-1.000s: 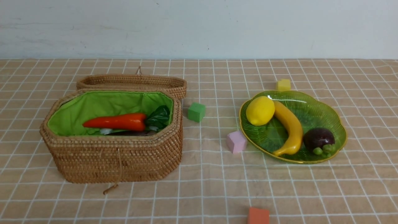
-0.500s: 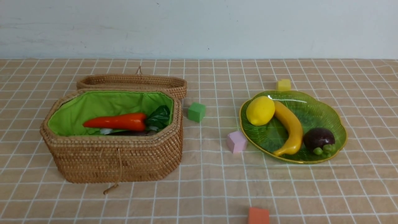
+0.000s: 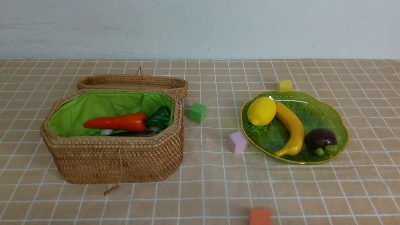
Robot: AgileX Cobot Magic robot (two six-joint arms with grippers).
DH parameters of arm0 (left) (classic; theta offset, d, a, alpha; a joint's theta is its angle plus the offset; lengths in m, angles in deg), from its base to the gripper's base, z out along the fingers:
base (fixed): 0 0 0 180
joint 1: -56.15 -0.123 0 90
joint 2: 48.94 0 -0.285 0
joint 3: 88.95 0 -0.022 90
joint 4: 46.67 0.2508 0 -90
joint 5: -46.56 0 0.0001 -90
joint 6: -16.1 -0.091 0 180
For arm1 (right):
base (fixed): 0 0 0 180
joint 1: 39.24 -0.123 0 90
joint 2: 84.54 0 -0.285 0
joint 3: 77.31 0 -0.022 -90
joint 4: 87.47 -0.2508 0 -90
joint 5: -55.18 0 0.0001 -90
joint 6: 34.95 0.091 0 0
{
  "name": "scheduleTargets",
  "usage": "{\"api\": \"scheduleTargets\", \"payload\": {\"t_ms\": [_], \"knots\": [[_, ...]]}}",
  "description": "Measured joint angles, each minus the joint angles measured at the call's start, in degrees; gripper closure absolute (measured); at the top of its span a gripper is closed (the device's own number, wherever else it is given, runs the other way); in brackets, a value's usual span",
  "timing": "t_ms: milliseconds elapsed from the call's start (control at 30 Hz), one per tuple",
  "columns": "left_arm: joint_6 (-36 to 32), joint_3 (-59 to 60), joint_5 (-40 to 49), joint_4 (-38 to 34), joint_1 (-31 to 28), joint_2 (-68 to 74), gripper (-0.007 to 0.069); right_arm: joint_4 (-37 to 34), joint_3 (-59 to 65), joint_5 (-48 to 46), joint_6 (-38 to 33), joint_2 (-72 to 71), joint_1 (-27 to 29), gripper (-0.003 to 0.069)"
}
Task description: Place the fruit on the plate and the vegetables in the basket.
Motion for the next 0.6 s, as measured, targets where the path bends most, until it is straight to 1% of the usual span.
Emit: {"api": "scheduleTargets", "payload": {"t_ms": [100,200,267,300,333,367,400,433,467,500,567,600], "knots": [[-1.4,0.4,-0.4,0.3,-2.3,0.0,0.0553,0.0,0.0,0.0,0.0,0.0,0.0,0.0662],[-4.8,0.5,-6.9,-4.9,-13.6,0.0,0.0578,0.0,0.0,0.0,0.0,0.0,0.0,0.0662],[-9.6,0.7,-11.8,-10.7,-21.3,0.0,0.0624,0.0,0.0,0.0,0.0,0.0,0.0,0.0659],[-11.0,0.8,-12.3,-10.7,-21.3,0.0,0.0634,0.0,0.0,0.0,0.0,0.0,0.0,0.0659],[-16.0,1.7,-15.0,-15.4,-26.8,0.0,0.0638,0.0,0.0,0.0,0.0,0.0,0.0,0.0657],[-19.2,3.2,-16.7,-18.3,-30.1,0.0,0.0638,0.0,0.0,0.0,0.0,0.0,0.0,0.0655],[-19.7,3.2,-17.0,-18.8,-30.6,0.0,0.0638,0.0,0.0,0.0,0.0,0.0,0.0,0.0655],[-23.2,6.8,-19.2,-23.0,-33.7,0.0,0.0638,-0.1,0.0,0.0,0.0,0.0,0.0,0.0655],[-23.6,8.9,-20.1,-24.5,-35.0,0.0,0.0638,-0.1,0.0,0.0,0.0,0.0,0.0,0.0655],[-23.5,9.8,-19.8,-25.2,-35.6,0.0,0.0638,-0.1,0.0,0.0,0.0,0.0,0.0,0.0655],[-21.8,11.3,-15.2,-25.3,-36.1,0.0,0.0638,-0.2,0.0,0.0,0.0,0.0,0.0,0.0652],[-21.6,11.3,-14.5,-25.3,-36.1,0.0,0.0638,-0.2,0.0,0.0,0.0,0.0,0.0,0.0652]]}}
